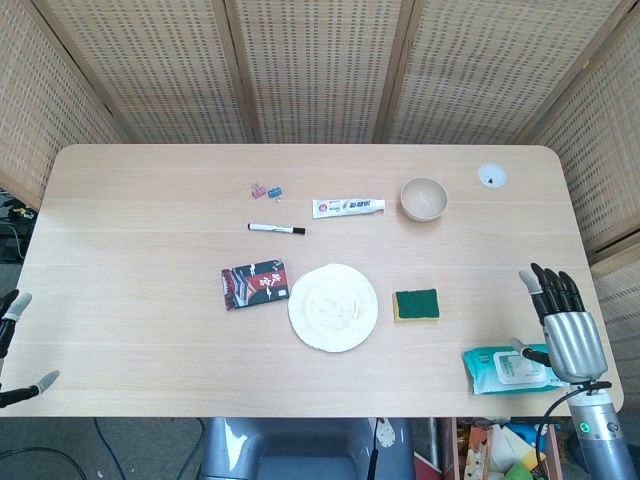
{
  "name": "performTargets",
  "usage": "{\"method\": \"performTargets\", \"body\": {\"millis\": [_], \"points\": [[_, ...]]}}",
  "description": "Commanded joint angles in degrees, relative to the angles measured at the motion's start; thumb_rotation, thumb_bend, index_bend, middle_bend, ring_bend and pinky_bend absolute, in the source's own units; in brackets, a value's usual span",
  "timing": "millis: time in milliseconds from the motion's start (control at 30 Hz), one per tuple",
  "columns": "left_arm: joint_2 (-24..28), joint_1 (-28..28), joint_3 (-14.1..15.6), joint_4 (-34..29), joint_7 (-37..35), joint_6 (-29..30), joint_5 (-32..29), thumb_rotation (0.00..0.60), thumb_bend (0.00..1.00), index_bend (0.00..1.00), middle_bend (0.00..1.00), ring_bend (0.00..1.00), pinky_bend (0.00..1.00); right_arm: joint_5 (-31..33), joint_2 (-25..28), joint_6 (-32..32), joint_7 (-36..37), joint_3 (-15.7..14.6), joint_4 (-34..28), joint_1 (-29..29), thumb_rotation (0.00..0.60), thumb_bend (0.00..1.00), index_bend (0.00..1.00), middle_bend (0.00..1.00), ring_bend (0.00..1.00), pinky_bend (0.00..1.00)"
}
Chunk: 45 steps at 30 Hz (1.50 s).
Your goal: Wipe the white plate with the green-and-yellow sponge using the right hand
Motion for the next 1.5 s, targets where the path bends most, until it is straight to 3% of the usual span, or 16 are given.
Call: {"method": "performTargets", "body": {"millis": [33,333,533,833,967,1200,1500], "points": [[0.11,0.01,0.03,0.09,-0.29,-0.09,0.11,0.6,0.0,0.0,0.0,0.0,0.0,-0.15,0.04,-0.23,-0.07,0.12,-0.02,-0.11,0.6,0.0,0.0,0.0,0.0,0.0],[-0.04,-0.23,-0.19,0.29,-0.29,-0.51,-0.13,0.6,0.0,0.0,0.0,0.0,0.0,-1.55,0.3,-2.85,2.29,-0.03,-1.52,0.93,0.6,0.0,0.0,0.0,0.0,0.0],[-0.06,-1.12,-0.58,0.12,-0.3,-1.91,-0.67,0.6,0.0,0.0,0.0,0.0,0.0,-3.0,-2.13,-11.04,4.53,2.06,-0.61,7.76,0.6,0.0,0.05,0.05,0.0,0.01],[-0.67,-2.93,-1.75,0.11,1.62,-5.67,-4.65,0.6,0.0,0.0,0.0,0.0,0.0,2.62,-9.21,-29.34,-3.15,4.71,5.7,18.11,0.6,0.0,0.06,0.1,0.01,0.11],[-0.77,-3.37,-2.29,0.22,1.74,-6.51,-6.16,0.6,0.0,0.0,0.0,0.0,0.0,4.32,-12.78,-32.42,-4.02,5.35,8.59,20.16,0.6,0.0,0.11,0.16,0.06,0.2],[-0.74,-3.7,-3.02,0.15,1.99,-7.04,-8.09,0.6,0.0,0.0,0.0,0.0,0.0,7.21,-18.43,-36.81,-9.16,5.89,13.2,23.23,0.6,0.0,0.19,0.24,0.13,0.25],[-0.42,-4.45,-3.58,0.34,1.68,-8.86,-10.39,0.6,0.0,0.0,0.0,0.0,0.0,11.42,-20.25,-39.19,-17.27,5.42,11.78,23.84,0.6,0.0,0.21,0.24,0.14,0.26]]}}
